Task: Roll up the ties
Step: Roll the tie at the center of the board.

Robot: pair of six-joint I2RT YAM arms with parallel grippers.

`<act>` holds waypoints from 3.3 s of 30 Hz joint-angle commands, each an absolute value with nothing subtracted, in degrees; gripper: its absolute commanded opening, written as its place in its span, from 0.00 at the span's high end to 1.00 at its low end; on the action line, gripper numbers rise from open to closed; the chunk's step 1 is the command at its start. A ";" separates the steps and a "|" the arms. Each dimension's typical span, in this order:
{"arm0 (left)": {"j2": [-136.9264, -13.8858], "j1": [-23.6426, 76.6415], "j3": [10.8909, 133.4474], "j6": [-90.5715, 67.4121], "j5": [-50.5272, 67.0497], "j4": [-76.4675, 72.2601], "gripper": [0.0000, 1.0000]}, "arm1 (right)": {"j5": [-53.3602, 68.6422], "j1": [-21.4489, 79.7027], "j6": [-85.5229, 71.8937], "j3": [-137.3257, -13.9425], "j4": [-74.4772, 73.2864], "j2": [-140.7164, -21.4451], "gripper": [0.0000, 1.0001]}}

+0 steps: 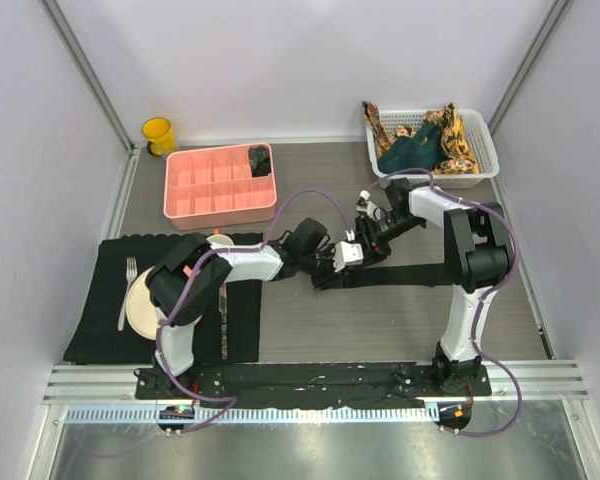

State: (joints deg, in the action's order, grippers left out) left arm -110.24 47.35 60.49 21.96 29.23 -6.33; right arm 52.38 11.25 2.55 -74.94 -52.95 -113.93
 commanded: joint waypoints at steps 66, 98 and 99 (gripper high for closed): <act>-113.30 49.31 59.68 21.34 26.82 -4.79 0.81 | 40.86 11.25 -2.03 -68.81 -37.79 -118.48 0.95; -113.82 49.31 66.01 27.16 24.78 13.80 0.61 | 41.93 14.33 -0.62 -70.32 -43.15 -119.79 0.99; -113.47 49.39 65.92 27.07 25.13 13.62 0.58 | 40.44 14.15 -0.27 -69.96 -43.24 -119.88 0.99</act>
State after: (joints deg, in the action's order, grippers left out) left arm -111.48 49.21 66.96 26.00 26.13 5.67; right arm 53.34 14.66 -3.38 -70.83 -46.78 -116.86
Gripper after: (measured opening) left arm 0.401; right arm 0.031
